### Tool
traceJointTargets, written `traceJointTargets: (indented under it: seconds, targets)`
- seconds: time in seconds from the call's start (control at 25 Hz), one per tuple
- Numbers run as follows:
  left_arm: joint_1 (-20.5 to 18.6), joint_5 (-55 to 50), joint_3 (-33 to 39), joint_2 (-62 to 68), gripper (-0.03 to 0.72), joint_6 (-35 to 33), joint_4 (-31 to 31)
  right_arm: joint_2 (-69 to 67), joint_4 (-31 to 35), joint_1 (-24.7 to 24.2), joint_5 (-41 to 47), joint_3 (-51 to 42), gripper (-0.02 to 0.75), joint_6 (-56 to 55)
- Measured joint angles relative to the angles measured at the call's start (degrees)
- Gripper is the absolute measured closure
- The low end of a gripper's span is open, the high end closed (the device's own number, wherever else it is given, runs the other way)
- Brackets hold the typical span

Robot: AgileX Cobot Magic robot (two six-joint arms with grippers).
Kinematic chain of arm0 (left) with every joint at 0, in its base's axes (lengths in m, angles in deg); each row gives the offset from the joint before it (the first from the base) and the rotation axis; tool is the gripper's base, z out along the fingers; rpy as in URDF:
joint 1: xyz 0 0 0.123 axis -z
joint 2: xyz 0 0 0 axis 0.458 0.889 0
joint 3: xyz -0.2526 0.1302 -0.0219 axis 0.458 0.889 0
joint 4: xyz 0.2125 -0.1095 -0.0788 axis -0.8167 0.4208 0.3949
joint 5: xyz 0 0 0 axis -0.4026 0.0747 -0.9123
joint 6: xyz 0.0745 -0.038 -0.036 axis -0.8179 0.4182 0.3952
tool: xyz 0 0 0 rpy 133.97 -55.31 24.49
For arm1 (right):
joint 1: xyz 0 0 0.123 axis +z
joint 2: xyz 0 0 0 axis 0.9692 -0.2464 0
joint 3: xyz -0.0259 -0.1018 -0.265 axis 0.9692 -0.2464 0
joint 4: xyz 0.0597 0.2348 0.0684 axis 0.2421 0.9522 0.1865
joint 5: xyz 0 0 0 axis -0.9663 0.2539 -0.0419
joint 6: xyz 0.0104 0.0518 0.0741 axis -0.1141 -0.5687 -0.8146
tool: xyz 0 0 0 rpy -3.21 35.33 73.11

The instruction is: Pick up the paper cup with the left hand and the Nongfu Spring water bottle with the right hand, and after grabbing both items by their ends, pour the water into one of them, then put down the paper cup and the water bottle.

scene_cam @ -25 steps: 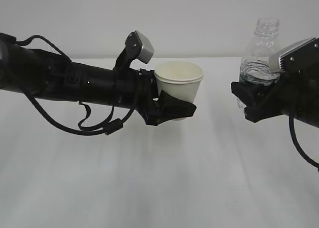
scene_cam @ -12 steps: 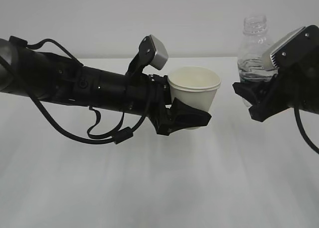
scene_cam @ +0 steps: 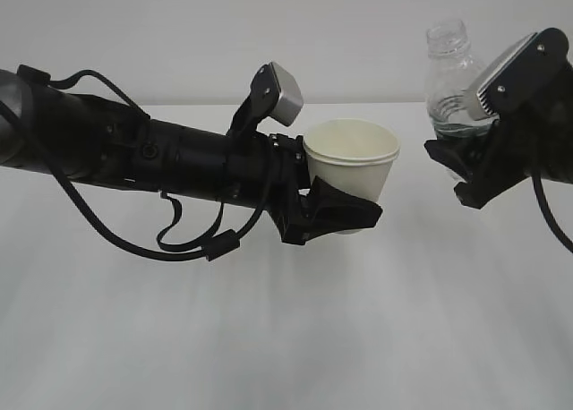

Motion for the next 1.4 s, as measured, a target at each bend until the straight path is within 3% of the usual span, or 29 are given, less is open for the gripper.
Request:
traceJointTargets:
  seconds: [1.4]
  targets:
    - [0.57, 3.08, 0.00, 0.00, 0.222, -1.22, 1.47, 0.00, -19.21, 0.12, 2.63, 4.62, 0.290, -0.20]
